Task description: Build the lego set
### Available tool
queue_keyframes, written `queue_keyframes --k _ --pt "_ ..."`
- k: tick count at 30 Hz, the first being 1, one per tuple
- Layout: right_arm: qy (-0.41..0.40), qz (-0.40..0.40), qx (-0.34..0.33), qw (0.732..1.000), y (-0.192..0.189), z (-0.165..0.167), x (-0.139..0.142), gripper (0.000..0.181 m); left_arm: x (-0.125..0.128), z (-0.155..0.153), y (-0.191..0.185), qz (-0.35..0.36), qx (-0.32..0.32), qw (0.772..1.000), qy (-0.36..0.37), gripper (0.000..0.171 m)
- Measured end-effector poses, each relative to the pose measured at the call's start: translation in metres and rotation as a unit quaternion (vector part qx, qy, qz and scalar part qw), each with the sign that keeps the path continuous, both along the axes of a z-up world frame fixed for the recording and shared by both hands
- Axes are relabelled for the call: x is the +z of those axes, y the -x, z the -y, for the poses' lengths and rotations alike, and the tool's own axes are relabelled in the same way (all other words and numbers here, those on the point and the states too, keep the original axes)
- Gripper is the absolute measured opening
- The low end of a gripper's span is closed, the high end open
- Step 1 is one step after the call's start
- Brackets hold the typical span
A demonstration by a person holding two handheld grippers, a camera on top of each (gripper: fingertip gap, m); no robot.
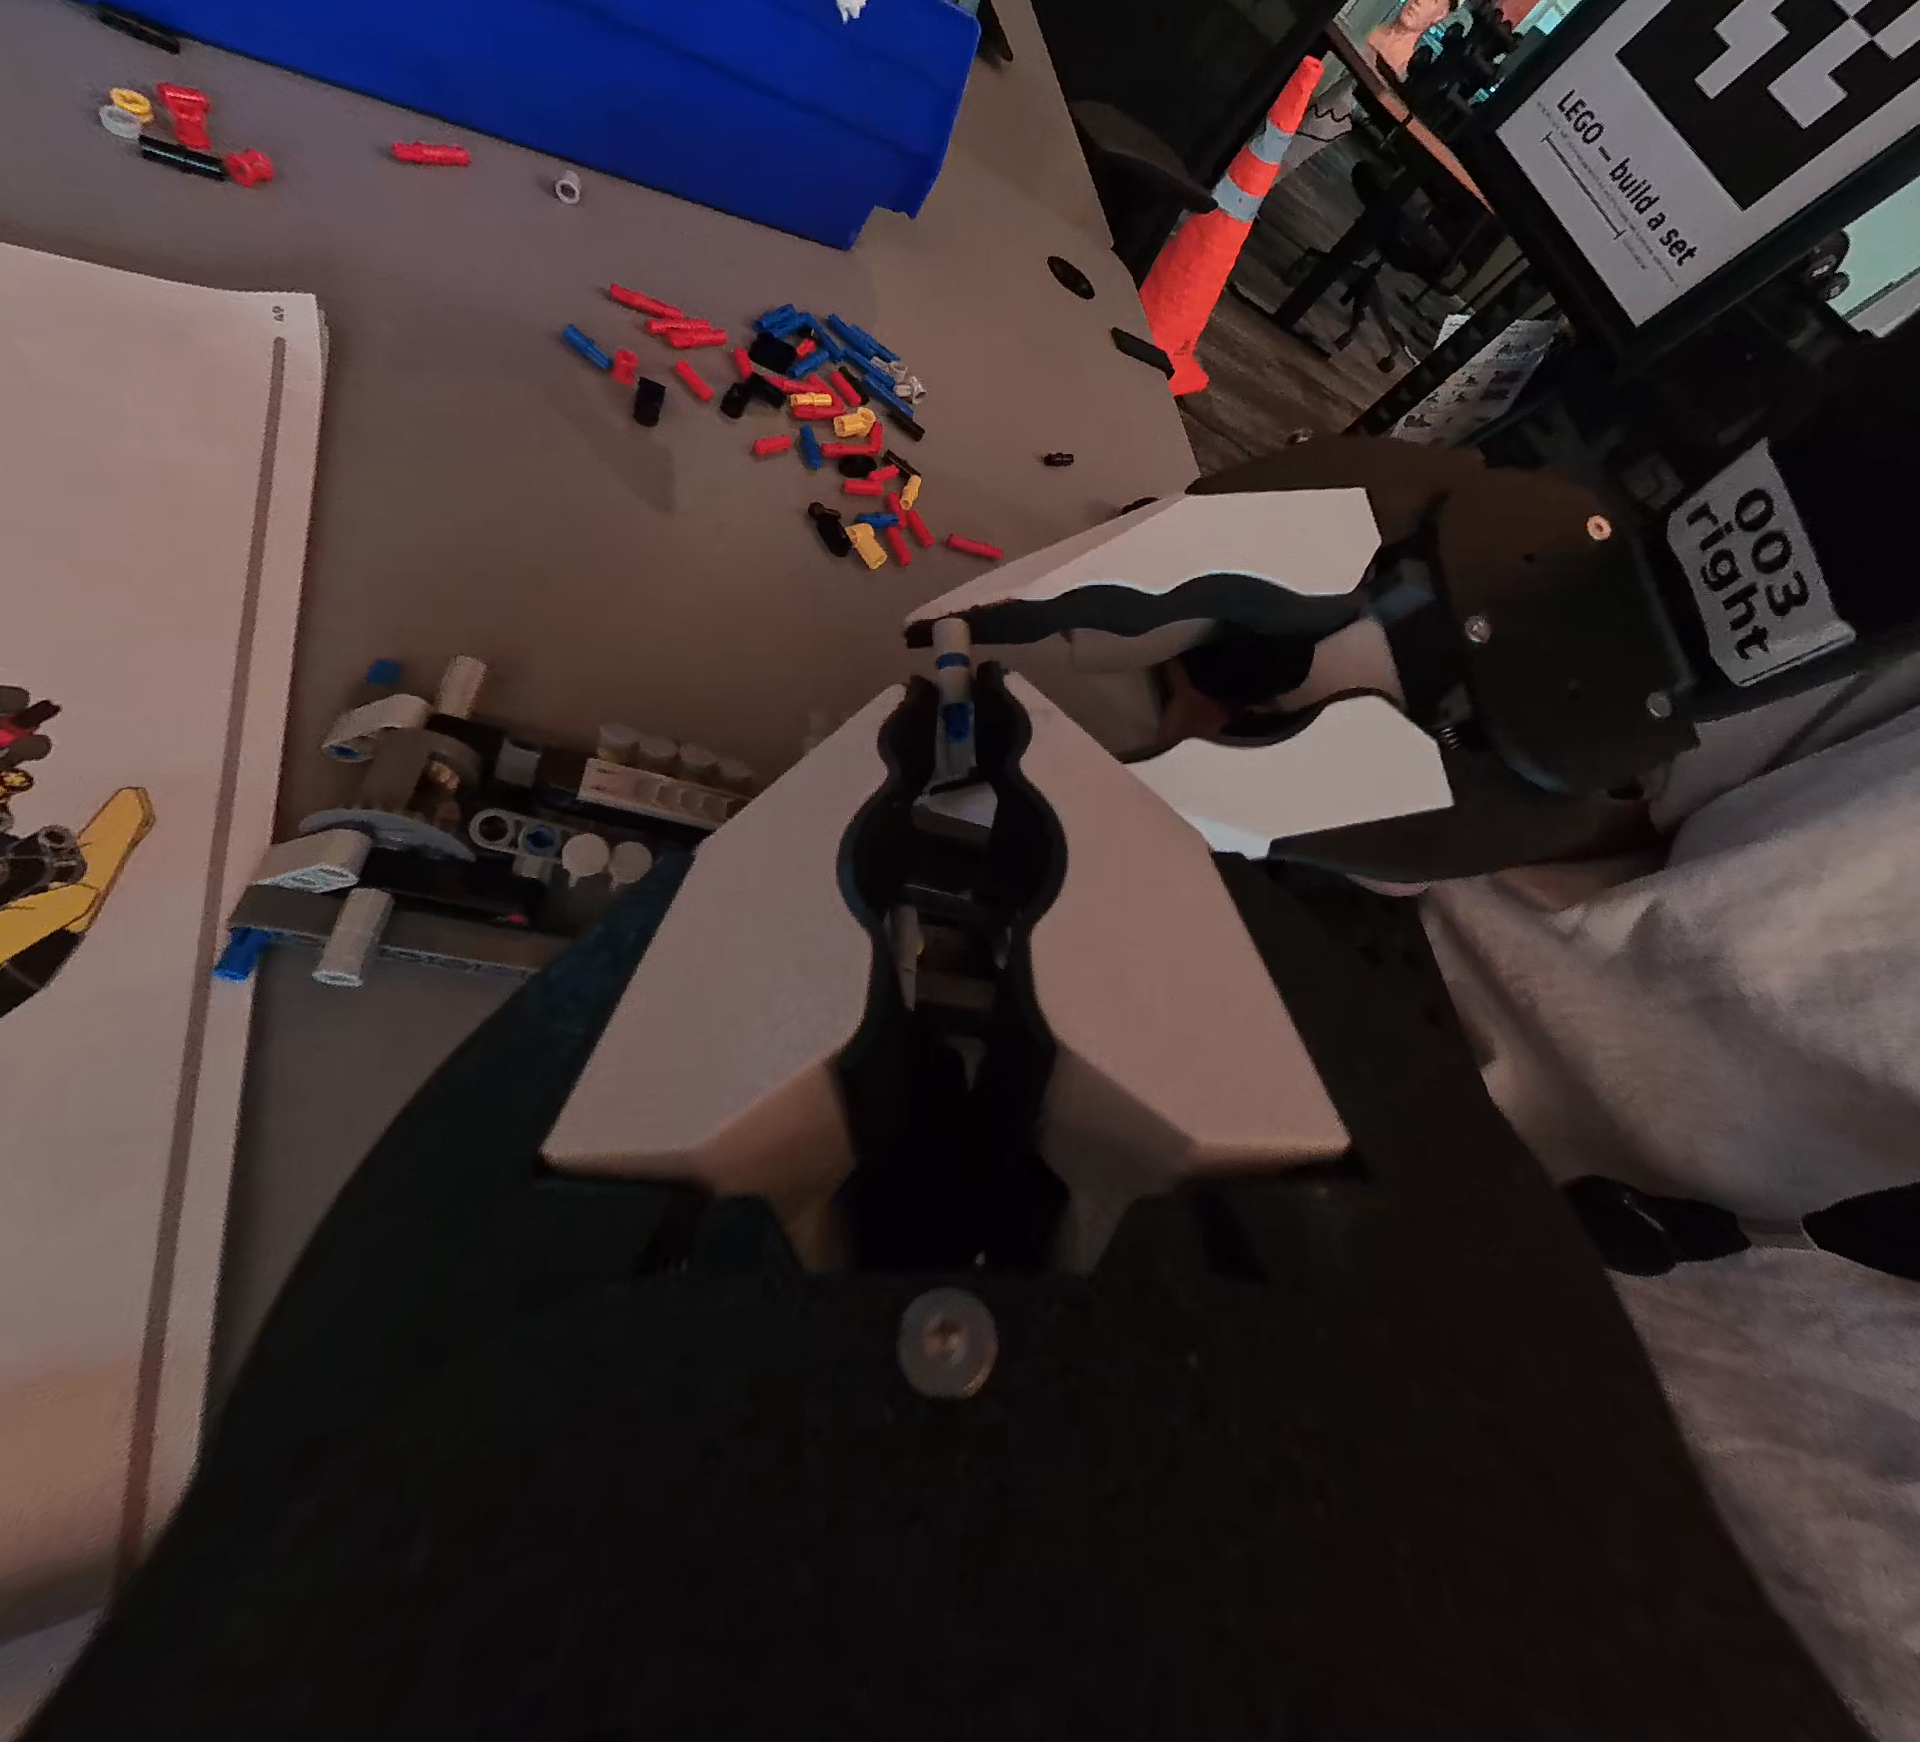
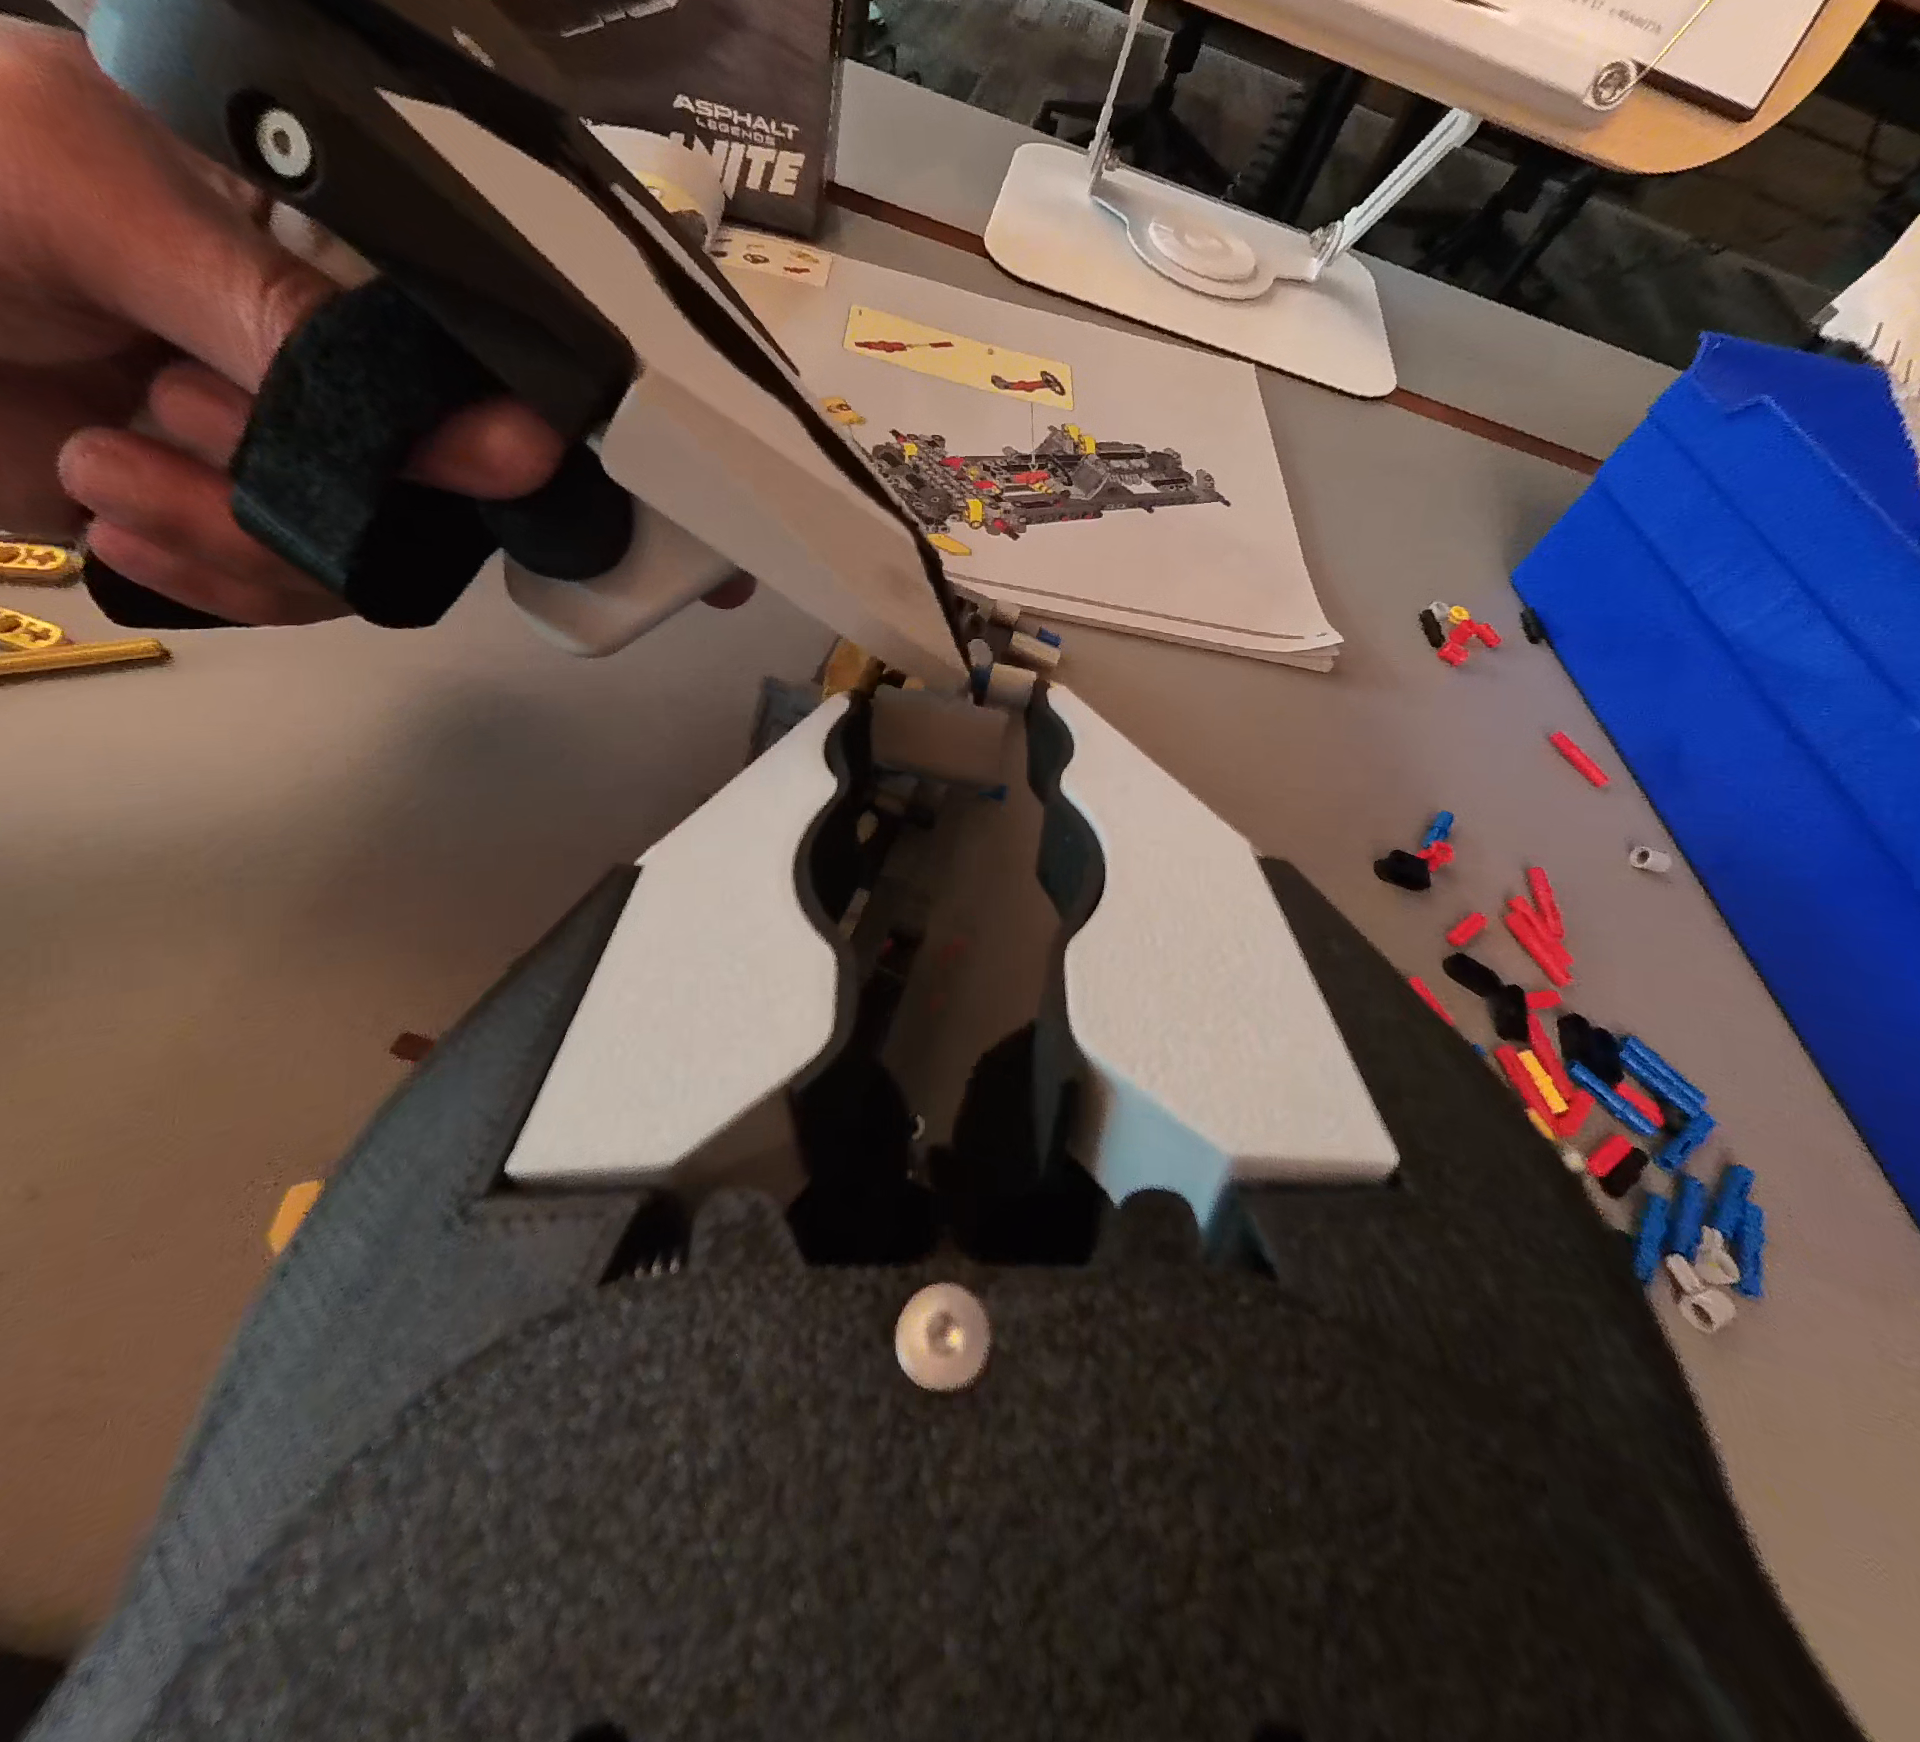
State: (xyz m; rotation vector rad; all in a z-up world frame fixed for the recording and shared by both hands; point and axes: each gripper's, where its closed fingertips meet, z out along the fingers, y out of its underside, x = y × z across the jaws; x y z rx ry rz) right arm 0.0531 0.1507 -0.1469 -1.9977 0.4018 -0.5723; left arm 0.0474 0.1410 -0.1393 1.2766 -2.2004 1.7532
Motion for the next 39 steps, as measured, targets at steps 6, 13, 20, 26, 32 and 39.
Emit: queue_keyframes --k 6,13,20,26,32,39 --pt "0.01 0.003 0.002 1.0 0.003 0.001 0.0 0.024 0.0 0.002 0.002 0.002 -0.006 1.0 -0.004 0.005" --pt "-0.003 -0.011 0.008 1.0 0.003 0.0 -0.001 0.026 -0.001 0.003 0.002 0.008 -0.006 1.0 -0.014 0.005" --pt "0.003 -0.15 0.181 0.972 0.034 0.033 -0.002 0.044 -0.01 0.016 0.02 0.072 -0.047 0.993 -0.084 0.004" --pt "-0.01 -0.122 0.365 0.923 0.028 0.041 0.002 0.021 -0.015 0.026 0.03 0.102 -0.074 0.985 -0.119 0.004" --pt "0.021 -0.086 0.504 0.859 0.034 0.035 -0.013 0.02 -0.018 0.028 0.032 0.097 -0.061 0.986 -0.121 0.005" --pt "0.026 -0.03 0.527 0.849 0.036 0.025 -0.024 0.007 -0.021 0.025 0.031 0.084 -0.01 0.988 -0.125 0.012"
